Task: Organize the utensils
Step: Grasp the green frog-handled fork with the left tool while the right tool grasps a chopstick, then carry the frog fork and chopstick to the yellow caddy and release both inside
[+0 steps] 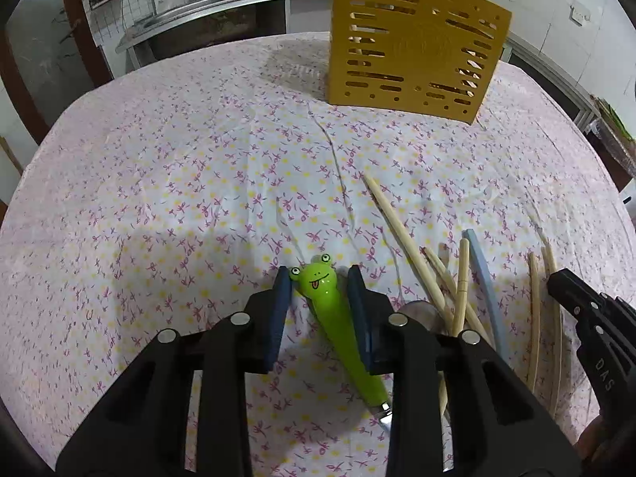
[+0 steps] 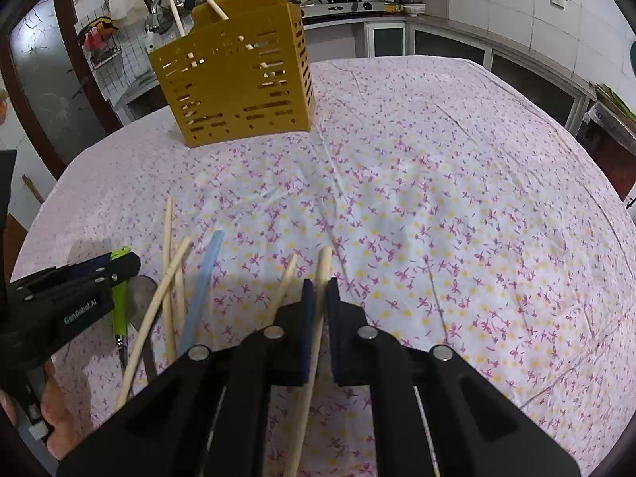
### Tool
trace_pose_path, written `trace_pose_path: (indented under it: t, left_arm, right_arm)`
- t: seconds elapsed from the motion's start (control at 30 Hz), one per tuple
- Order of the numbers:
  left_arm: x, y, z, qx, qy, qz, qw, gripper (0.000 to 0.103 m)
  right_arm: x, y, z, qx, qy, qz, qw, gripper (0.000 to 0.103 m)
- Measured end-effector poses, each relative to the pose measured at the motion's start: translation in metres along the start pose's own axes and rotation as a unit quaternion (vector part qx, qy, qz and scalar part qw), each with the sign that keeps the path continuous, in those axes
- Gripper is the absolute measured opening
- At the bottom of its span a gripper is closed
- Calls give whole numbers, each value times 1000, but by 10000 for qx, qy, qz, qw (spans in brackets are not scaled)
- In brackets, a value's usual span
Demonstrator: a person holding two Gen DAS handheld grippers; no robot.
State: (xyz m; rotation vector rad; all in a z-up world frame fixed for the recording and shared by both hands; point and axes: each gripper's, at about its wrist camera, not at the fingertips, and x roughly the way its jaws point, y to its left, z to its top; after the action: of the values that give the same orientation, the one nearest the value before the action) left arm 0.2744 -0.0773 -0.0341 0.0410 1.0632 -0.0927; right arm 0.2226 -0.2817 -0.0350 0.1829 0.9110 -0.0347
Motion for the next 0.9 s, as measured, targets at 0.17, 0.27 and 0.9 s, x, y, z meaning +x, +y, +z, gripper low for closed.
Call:
trace_pose_path:
  t: [0.17,0.27,0.9]
  left_arm:
    - [-2,2,1,130,77,-41,9999,25]
    - [-1,-1,1,295,154,16,9994,25]
    - [0,-15,-2,561,179,306,9978,24]
  right_arm:
    - [-2,-2,2,-15,-15,78,10000,7]
    - [2,-3,3,-47,65,93,9999,7]
    - [19,1,15,-63,637,-9,9979,7]
